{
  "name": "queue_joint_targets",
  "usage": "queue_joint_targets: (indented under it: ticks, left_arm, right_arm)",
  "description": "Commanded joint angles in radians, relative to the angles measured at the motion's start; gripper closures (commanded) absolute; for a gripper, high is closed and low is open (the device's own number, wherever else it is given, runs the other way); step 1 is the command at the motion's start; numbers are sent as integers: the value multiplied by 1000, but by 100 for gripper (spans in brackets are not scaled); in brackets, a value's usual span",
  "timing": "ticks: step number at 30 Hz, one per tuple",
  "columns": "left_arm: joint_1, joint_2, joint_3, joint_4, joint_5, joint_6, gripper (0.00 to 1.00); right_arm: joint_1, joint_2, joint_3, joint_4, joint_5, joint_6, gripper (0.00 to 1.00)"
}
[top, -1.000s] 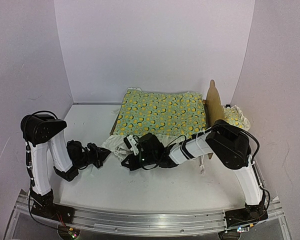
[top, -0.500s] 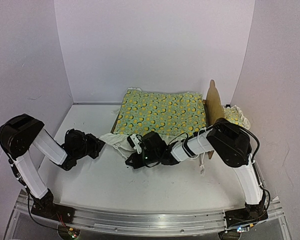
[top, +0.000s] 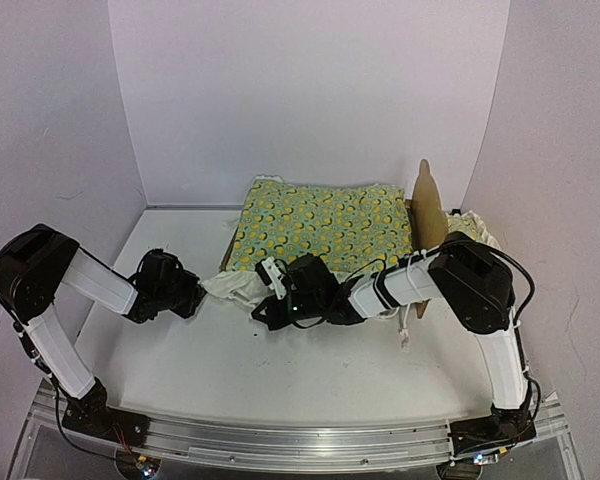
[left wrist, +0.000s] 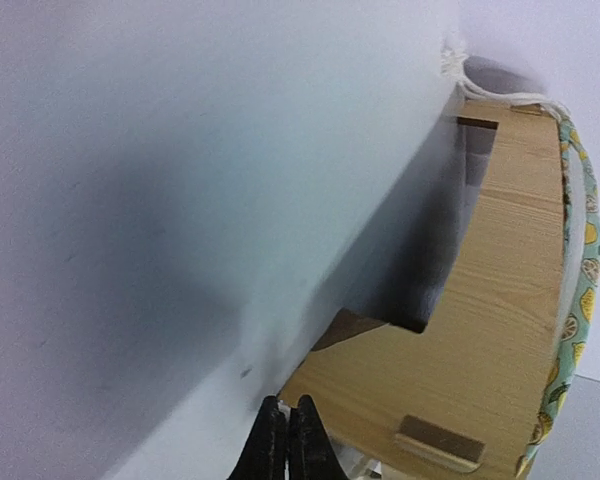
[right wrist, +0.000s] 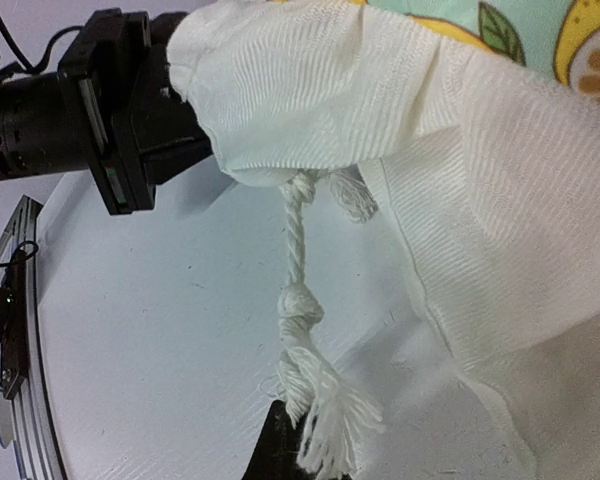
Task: Set up the pet bed
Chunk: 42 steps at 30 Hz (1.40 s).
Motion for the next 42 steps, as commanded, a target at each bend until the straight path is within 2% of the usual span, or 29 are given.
queue_joint_targets:
  ticks: [1, 4, 10, 15, 18, 22, 29, 35, 37, 38, 40, 41, 42]
  left_arm:
    - [22, -70, 121, -58, -114, 272, 100]
    - [55, -83, 182, -101, -127, 335, 100]
    - [93, -24, 297, -117, 16, 392, 100]
    - [94, -94, 319, -134, -48, 490, 100]
    - [96, -141, 341, -178, -149, 568, 100]
    - [97, -106, 434, -252, -104, 650, 100]
    - [97, -98, 401, -259, -139, 705, 100]
    - [103, -47, 449, -318, 14, 779, 100]
    - [103, -56, 440, -408, -40, 770, 77]
    - [104, -76, 418, -445, -96, 773, 67]
    - [105, -145, 350, -485, -174, 792, 46]
    - [105, -186, 318, -489, -195, 807, 30]
    - [107, -218, 294, -500, -207, 828, 20]
  right_arm:
    - [-13, -52, -8, 3, 64, -38, 100]
    - [-17, -27, 4, -11, 61, -67, 100]
    - [-13, -12, -47, 6, 15, -77, 100]
    - [-13, 14, -62, 15, -17, -49, 100]
    - [-13, 33, -56, 18, -22, -40, 100]
    - [-12, 39, -62, 13, -10, -47, 100]
    - [-9, 53, -58, -4, 36, -70, 100]
    - [-1, 13, -54, -33, 18, -118, 100]
    - [7, -48, -50, -120, 15, -144, 69]
    - [12, -96, -56, -189, 25, -163, 58]
    - [23, -239, -122, -279, 56, -192, 44]
    - [23, -320, -161, -323, 84, -200, 37]
    - [21, -401, -193, -380, 134, -214, 31]
